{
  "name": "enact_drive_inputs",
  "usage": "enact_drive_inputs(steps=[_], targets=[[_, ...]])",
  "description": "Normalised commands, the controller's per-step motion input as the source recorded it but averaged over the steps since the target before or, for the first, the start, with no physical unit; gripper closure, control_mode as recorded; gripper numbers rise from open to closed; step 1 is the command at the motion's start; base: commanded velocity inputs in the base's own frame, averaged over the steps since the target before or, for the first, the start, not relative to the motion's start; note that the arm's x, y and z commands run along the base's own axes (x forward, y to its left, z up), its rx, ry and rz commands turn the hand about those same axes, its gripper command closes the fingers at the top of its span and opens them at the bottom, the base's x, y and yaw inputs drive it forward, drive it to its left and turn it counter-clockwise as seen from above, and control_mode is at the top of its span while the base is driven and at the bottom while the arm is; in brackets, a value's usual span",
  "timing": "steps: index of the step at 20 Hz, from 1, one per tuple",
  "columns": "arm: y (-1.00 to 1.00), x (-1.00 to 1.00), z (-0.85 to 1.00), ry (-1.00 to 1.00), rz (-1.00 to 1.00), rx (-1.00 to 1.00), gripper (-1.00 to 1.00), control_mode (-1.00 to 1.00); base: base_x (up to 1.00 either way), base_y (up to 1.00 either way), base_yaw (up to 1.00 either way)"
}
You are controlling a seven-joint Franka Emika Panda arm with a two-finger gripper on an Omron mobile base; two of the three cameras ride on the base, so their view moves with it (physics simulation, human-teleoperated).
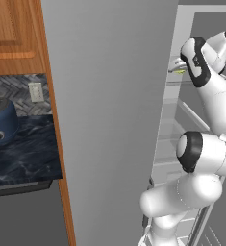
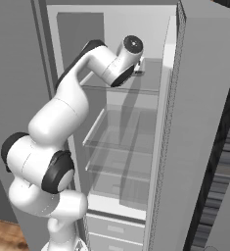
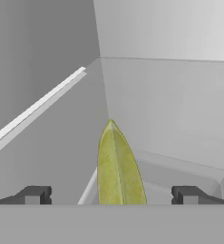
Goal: There is a bowl on the dining counter. Grab a lemon wedge from the fridge and place it in the bowl. Then get the liquor bottle and glass cup from the cabinet and place them next to the bowl.
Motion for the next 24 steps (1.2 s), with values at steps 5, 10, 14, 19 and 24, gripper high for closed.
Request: enact_drive_inputs(steps=[5,10,14,19,24], targets=[[0.0,0.04,-0.11,0.0,0.0,0.0,-1.0,-1.0,0.0,0.0,0.0],[0.0,0.08,-0.02,-0.02,0.0,0.0,-1.0,-1.0,0.0,0.0,0.0],[0.0,0.15,0.0,-0.09,0.0,0.0,-1.0,-1.0,0.0,0.0,0.0],[0.0,0.21,0.0,-0.09,0.0,0.0,-1.0,-1.0,0.0,0.0,0.0],[-0.05,0.09,-0.04,-0.05,0.0,0.0,-1.0,-1.0,0.0,0.0,0.0]])
